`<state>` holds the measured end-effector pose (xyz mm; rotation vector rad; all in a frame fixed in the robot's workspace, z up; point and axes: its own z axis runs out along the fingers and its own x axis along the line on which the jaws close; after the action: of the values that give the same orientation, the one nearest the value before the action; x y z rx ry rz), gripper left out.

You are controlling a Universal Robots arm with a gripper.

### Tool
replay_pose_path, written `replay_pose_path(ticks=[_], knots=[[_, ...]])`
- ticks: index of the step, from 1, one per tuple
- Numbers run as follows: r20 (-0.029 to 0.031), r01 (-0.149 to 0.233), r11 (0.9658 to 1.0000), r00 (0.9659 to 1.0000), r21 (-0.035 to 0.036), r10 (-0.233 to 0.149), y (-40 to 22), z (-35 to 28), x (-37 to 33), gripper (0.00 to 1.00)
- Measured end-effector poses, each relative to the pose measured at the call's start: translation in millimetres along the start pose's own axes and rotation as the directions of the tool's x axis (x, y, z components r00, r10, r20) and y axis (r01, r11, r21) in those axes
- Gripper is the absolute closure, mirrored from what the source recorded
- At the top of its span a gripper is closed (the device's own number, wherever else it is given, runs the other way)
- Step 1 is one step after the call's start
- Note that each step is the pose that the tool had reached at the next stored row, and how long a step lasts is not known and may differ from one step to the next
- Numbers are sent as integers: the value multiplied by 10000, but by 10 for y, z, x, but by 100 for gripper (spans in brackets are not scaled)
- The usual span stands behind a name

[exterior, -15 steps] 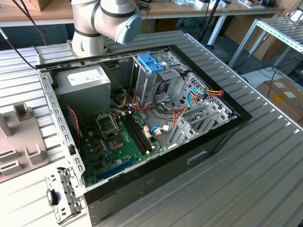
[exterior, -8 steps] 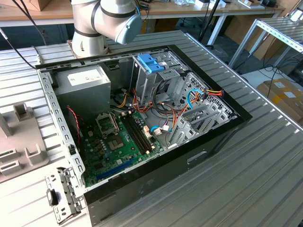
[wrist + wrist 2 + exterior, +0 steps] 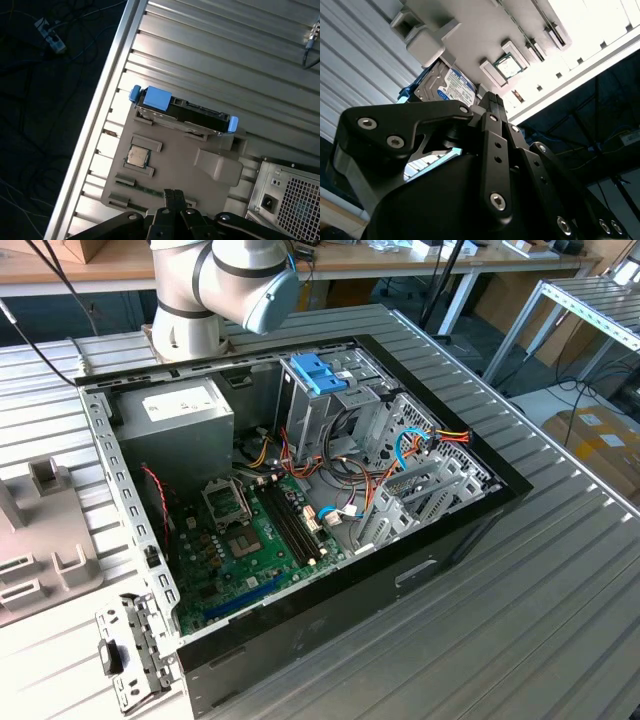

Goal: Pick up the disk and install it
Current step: 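Pick up the disk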

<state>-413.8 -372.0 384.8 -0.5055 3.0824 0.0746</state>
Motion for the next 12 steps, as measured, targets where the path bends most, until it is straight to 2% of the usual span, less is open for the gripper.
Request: replay_pose_path(ticks=[12], knots=[[-24, 549, 9985, 9985, -14, -549, 0, 0, 0, 89]])
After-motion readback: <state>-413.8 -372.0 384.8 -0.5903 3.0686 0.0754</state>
